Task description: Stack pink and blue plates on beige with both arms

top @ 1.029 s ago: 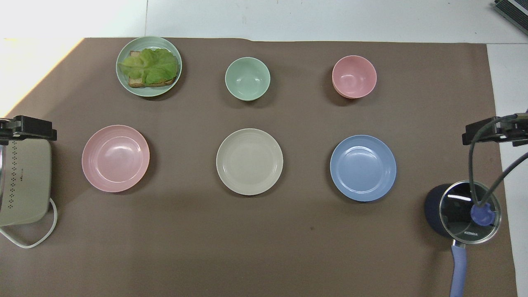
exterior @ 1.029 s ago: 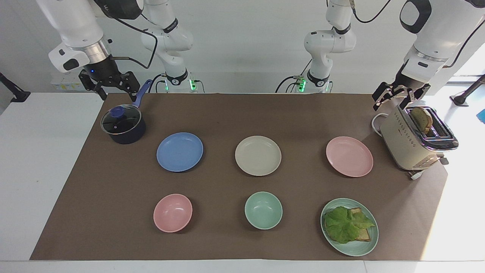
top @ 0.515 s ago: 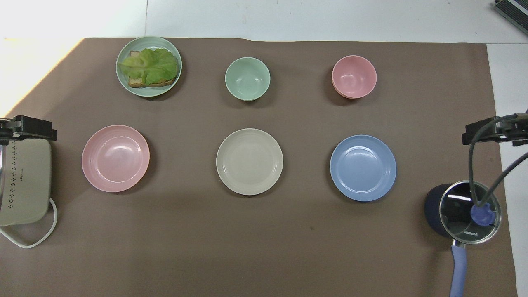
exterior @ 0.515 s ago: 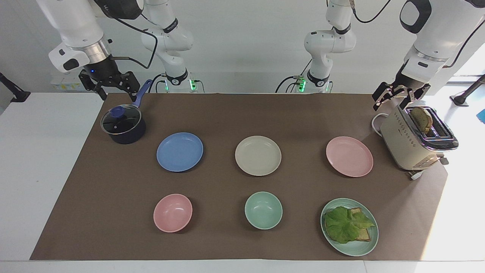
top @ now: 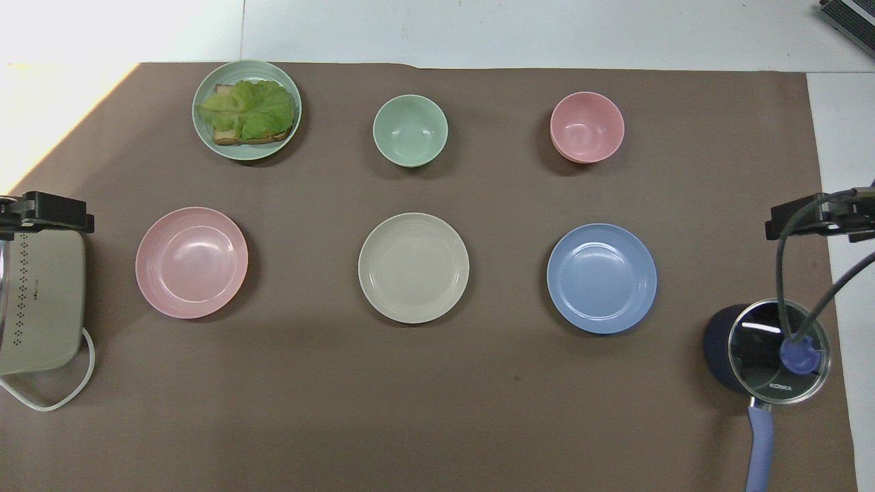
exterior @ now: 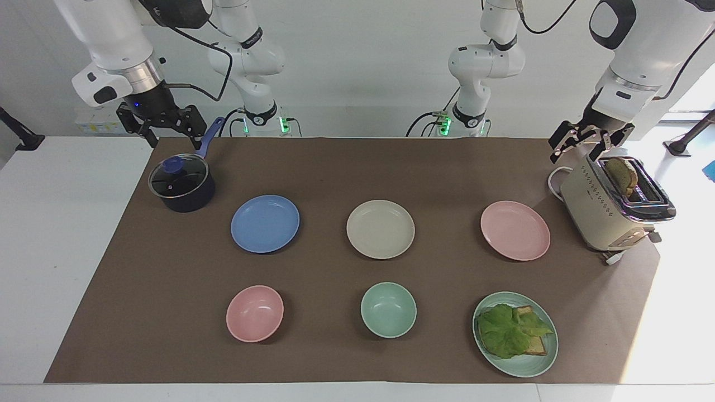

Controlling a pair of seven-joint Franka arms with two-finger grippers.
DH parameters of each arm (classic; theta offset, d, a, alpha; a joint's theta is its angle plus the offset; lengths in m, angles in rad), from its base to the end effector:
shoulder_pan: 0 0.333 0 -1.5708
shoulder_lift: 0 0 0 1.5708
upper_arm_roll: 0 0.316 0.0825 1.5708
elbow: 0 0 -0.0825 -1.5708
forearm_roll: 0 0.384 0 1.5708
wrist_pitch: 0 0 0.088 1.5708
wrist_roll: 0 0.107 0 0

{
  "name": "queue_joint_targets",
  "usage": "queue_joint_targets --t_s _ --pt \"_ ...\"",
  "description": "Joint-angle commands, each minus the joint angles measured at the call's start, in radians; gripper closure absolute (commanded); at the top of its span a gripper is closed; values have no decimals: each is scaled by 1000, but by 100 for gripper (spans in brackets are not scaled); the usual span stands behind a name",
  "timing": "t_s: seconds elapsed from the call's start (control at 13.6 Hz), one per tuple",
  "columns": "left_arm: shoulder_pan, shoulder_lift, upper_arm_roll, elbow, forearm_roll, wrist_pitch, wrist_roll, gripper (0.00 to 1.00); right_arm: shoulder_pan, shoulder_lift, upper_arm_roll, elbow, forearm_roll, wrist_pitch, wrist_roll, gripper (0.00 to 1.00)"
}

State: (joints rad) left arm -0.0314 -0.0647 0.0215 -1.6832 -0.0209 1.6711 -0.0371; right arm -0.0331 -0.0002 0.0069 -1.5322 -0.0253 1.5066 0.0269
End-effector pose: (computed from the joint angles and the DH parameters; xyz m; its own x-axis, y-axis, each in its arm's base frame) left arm 0.5429 -0.0070 0.6156 0.9982 0.0293 0.0517 0.0281 -0.9993 0.0242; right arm 0.5479 -0.0172 0.6372 0.9982 -0.0547 -0.0247 -0.0540 -0.9982 0.0259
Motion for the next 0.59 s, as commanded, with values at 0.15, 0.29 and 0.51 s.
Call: queue_joint_targets --t_s 0.15,0.29,0.51 --pt "4 -7 -3 2 19 -18 -9 0 -13 -9 10 -2 4 1 -10 0" --pt "1 0 -5 10 15 8 -7 0 -13 -9 10 -2 4 1 -10 0" --pt "-2 -3 -5 16 13 -27 -13 0 -13 -9 10 -2 4 1 -10 0"
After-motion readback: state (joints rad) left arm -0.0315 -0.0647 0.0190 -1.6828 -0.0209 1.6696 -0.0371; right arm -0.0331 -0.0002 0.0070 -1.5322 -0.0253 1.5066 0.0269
